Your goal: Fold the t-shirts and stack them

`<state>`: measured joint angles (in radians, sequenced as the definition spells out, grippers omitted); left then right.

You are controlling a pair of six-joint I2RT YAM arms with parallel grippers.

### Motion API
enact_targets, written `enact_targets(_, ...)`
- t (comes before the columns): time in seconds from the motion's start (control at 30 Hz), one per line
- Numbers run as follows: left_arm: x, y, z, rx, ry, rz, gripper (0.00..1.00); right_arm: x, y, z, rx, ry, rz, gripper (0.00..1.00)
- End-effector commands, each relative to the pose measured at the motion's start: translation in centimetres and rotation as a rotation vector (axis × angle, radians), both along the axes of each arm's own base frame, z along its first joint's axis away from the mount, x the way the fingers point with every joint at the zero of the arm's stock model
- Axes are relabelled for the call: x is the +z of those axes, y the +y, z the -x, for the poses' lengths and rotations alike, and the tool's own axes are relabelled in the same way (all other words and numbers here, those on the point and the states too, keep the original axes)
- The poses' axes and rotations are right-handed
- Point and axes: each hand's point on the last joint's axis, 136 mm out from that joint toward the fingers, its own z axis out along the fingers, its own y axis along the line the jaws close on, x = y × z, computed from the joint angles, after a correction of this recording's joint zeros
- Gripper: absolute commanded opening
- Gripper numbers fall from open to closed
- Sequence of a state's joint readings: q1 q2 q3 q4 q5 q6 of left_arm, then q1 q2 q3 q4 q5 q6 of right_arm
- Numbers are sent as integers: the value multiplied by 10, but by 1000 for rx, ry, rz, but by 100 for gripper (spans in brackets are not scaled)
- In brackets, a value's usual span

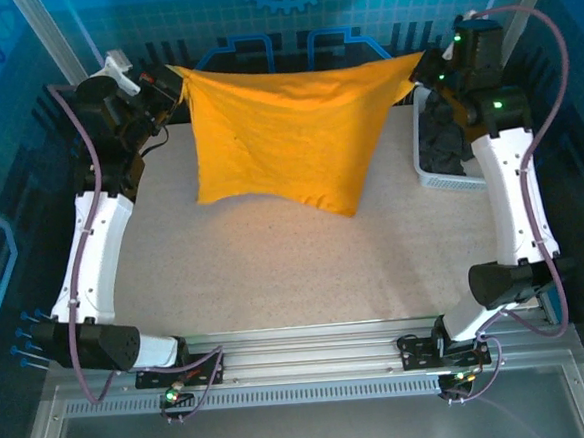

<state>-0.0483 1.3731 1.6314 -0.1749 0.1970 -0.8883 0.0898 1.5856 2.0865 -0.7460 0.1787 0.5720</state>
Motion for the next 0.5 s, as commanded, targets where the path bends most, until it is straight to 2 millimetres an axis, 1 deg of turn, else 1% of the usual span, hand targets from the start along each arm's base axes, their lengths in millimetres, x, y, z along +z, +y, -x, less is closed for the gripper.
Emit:
enact_targets(0.0, 50, -29, 40, -130, -167, 55, 0, 71, -11, 20, 11, -226, -41, 0)
enact_targets(0.07, 60, -38, 60, -153, -203, 36, 0, 90, -17, 23, 14, -292, -63, 0)
enact_targets(0.13, 61, -40, 75, -137, -208, -2, 0, 101, -17, 18, 32, -334, -79, 0)
enact_targets(0.2, 49, -32, 83, -82, -173, -44, 0, 103, -12, 5, 64, -343, -96, 0)
enact_targets(0.23, 41, -24, 84, -39, -145, -59, 0, 98, -7, -6, 86, -327, -116, 0)
enact_targets(0.3, 26, -6, 77, 26, -87, -59, 0, 87, 3, -28, 126, -281, -163, 0)
enact_targets(0.33, 21, -1, 68, 25, -63, -40, 0, 80, 10, -42, 151, -262, -186, 0)
enact_targets(0.4, 11, 4, 46, 18, -7, -23, 0, 69, 24, -63, 188, -241, -219, 0)
enact_targets(0.47, 0, 11, 18, 31, 46, -4, 0, 64, 38, -81, 219, -242, -237, 0)
